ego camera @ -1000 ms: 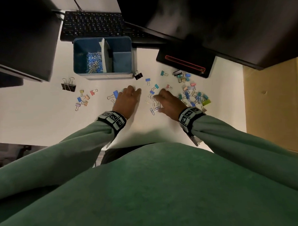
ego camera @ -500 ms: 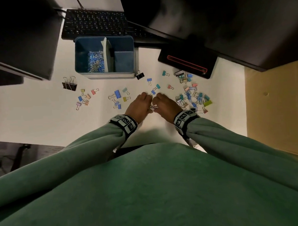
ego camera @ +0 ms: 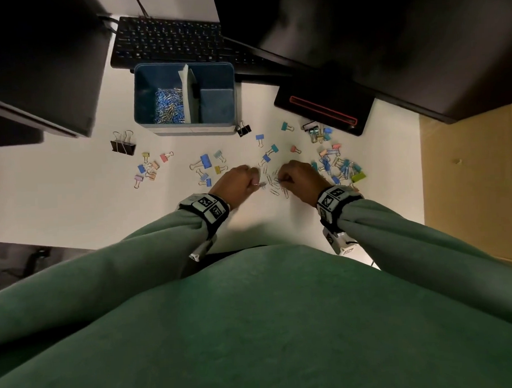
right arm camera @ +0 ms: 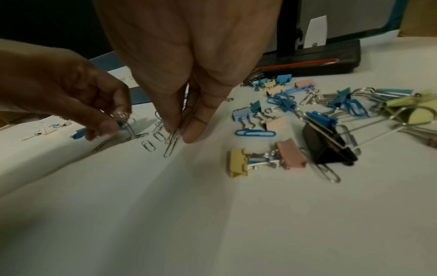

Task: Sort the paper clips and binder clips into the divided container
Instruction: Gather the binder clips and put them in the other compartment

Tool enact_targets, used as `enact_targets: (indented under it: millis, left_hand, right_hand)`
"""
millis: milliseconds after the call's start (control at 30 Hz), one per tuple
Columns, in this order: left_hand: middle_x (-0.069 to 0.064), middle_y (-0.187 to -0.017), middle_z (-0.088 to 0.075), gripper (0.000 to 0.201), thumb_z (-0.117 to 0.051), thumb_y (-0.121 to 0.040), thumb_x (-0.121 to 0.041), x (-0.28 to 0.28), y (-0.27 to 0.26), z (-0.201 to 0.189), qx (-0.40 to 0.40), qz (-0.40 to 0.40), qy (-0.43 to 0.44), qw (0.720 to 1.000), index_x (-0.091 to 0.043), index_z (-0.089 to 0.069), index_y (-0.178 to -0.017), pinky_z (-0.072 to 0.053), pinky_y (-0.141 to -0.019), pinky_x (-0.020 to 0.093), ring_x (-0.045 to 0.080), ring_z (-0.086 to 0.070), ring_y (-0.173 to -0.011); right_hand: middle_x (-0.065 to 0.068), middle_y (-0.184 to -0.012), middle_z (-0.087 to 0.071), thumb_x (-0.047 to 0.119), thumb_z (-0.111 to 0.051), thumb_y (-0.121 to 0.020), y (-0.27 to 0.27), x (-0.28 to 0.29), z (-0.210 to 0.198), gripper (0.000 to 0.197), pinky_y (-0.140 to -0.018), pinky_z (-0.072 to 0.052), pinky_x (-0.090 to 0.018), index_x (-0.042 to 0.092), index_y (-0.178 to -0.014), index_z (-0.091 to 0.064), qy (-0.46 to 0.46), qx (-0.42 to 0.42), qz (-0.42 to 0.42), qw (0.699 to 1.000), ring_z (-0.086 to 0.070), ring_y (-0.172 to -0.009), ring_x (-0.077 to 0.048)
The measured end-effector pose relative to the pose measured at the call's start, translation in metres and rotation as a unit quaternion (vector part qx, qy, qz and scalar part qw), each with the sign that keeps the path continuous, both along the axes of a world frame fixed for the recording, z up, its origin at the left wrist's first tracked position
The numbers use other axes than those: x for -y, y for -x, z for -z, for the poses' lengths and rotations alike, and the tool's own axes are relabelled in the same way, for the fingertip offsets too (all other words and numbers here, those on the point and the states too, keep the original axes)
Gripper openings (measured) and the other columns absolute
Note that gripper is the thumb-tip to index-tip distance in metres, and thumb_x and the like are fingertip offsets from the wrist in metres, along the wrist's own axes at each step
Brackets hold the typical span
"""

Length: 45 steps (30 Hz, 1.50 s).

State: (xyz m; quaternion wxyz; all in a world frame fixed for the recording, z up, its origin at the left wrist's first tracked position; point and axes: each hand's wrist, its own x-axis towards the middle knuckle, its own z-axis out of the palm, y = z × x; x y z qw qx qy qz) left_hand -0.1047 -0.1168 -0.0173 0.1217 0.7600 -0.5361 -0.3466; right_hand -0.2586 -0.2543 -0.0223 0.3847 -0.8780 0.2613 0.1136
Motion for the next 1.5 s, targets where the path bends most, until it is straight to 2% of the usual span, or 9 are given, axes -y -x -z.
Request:
enact_targets:
  millis: [267, 433, 567, 800, 933, 1067, 1200, 1367, 1500]
  left_hand:
    - [-0.004, -0.082, -0.065, 0.010, -0.062, -0.091, -0.016, -0.021, -0.082, -0.077, -0.071, -0.236, 0.127, 0.961, -0.019, -0.057, -0.083, -0.049, -0.068, 0.012, 0.006, -0.062, -0.074]
    - [0.000, -0.084, -0.067, 0.007, -0.065, -0.089, -0.021, -0.013, -0.159, -0.085, 0.047, -0.373, 0.132, 0.917, -0.014, -0.062, -0.087, -0.050, -0.072, 0.014, 0.007, -0.063, -0.073]
    - [0.013, -0.097, -0.071, 0.017, -0.070, -0.084, -0.024, -0.003, -0.188, -0.066, 0.122, -0.328, 0.013, 0.937, -0.010, -0.069, -0.093, -0.050, -0.090, 0.034, 0.029, -0.065, -0.094]
    - [0.010, -0.101, -0.059, 0.011, -0.053, -0.092, -0.018, -0.037, -0.148, -0.058, 0.165, -0.364, 0.163, 0.902, -0.011, -0.057, -0.099, -0.046, -0.075, 0.032, 0.021, -0.056, -0.083]
    - [0.010, -0.091, -0.057, 0.011, -0.049, -0.095, -0.018, -0.061, -0.111, -0.038, 0.134, -0.324, 0.127, 0.928, -0.009, -0.055, -0.093, -0.041, -0.065, 0.030, 0.018, -0.049, -0.071]
    - [0.010, -0.080, -0.060, 0.015, -0.056, -0.089, -0.012, -0.064, -0.069, -0.022, 0.078, -0.150, 0.085, 0.982, -0.013, -0.060, -0.075, -0.044, -0.063, 0.032, 0.028, -0.057, -0.068]
    - [0.010, -0.088, -0.065, 0.013, -0.070, -0.080, -0.020, -0.048, -0.034, -0.014, 0.091, 0.001, 0.031, 0.995, -0.010, -0.064, -0.085, -0.049, -0.071, 0.035, 0.032, -0.063, -0.078]
    - [0.016, -0.112, -0.057, 0.037, -0.067, -0.085, -0.022, -0.022, -0.003, 0.002, 0.095, 0.031, -0.046, 0.994, -0.003, -0.053, -0.114, -0.047, -0.083, 0.038, 0.033, -0.058, -0.098]
    - [0.019, -0.104, -0.058, 0.017, -0.052, -0.086, 0.000, -0.004, 0.009, 0.004, 0.090, 0.029, -0.033, 0.995, 0.000, -0.056, -0.102, -0.048, -0.076, 0.039, 0.035, -0.059, -0.091]
  right_hand:
    - [-0.011, -0.096, -0.060, 0.009, -0.063, -0.087, -0.012, -0.006, 0.003, 0.007, -0.077, -0.052, -0.036, 0.004, -0.091, -0.062, -0.004, 0.003, -0.008, 1.000, -0.059, -0.084, -0.022]
    - [-0.009, -0.094, -0.066, 0.006, -0.064, -0.086, -0.017, -0.004, -0.006, 0.008, -0.083, -0.054, -0.039, 0.005, -0.094, -0.065, -0.049, 0.009, 0.010, 0.999, -0.060, -0.084, -0.018]
    - [-0.004, -0.086, -0.067, 0.009, -0.063, -0.088, -0.052, -0.013, -0.041, 0.005, -0.075, -0.057, -0.033, 0.008, -0.092, -0.065, -0.106, 0.074, 0.041, 0.991, -0.063, -0.076, -0.014]
    - [0.001, -0.081, -0.064, 0.009, -0.064, -0.086, -0.194, -0.033, -0.102, 0.005, -0.063, -0.053, -0.019, 0.007, -0.091, -0.065, -0.141, 0.243, 0.105, 0.954, -0.060, -0.068, -0.006]
    - [-0.005, -0.084, -0.068, 0.009, -0.067, -0.085, -0.241, -0.040, -0.098, 0.007, -0.066, -0.055, -0.021, 0.007, -0.091, -0.068, -0.076, 0.203, 0.101, 0.971, -0.059, -0.066, -0.006]
    - [0.001, -0.097, -0.055, 0.010, -0.068, -0.084, -0.202, -0.021, -0.080, 0.026, -0.070, -0.045, -0.011, 0.009, -0.110, -0.064, -0.039, 0.167, 0.053, 0.984, -0.050, -0.074, 0.000]
    - [0.000, -0.093, -0.062, 0.017, -0.064, -0.087, -0.106, 0.006, -0.060, 0.012, -0.079, -0.053, -0.033, 0.014, -0.098, -0.063, 0.006, 0.102, 0.058, 0.993, -0.057, -0.080, -0.011]
    - [-0.011, -0.111, -0.056, 0.031, -0.071, -0.083, -0.001, 0.007, -0.022, 0.035, -0.082, -0.045, -0.033, 0.007, -0.105, -0.057, 0.055, -0.147, -0.048, 0.986, -0.057, -0.101, -0.028]
    - [-0.015, -0.108, -0.055, 0.023, -0.066, -0.087, 0.012, -0.009, -0.002, 0.026, -0.080, -0.042, -0.033, 0.004, -0.102, -0.058, 0.059, -0.139, -0.067, 0.986, -0.056, -0.095, -0.033]
